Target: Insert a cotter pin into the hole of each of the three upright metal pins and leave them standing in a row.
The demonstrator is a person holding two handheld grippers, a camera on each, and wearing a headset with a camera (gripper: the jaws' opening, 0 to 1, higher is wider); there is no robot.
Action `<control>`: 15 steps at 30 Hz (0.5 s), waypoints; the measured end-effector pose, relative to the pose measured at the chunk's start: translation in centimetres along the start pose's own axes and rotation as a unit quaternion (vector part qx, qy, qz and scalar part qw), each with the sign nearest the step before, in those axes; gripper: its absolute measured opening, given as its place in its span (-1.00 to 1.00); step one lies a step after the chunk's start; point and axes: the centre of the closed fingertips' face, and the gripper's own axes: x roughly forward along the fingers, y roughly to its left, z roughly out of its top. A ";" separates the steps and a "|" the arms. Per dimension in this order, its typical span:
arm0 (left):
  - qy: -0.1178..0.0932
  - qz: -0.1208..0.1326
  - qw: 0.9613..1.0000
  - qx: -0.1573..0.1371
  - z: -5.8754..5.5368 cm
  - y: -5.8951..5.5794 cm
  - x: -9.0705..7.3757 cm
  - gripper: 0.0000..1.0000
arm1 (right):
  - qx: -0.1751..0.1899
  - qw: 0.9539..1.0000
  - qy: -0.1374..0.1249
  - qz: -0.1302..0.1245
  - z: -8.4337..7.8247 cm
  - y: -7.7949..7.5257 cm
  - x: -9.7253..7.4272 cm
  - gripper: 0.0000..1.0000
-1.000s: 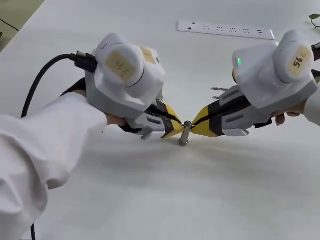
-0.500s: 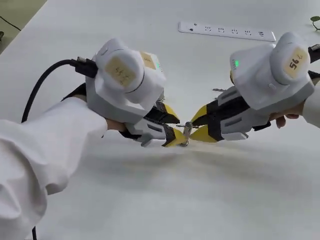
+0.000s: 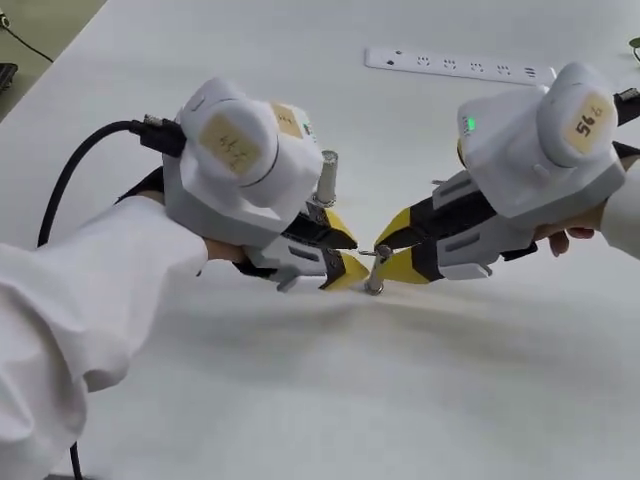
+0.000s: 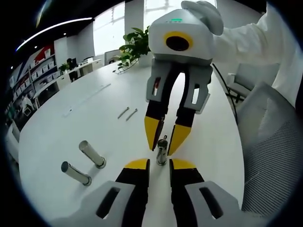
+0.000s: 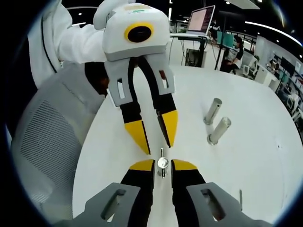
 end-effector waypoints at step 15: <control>-0.032 0.017 0.999 -0.034 -1.1 0.1 -1.8 -0.19 | 0.016 1.000 0.015 0.002 -0.1 0.1 0.4 -0.92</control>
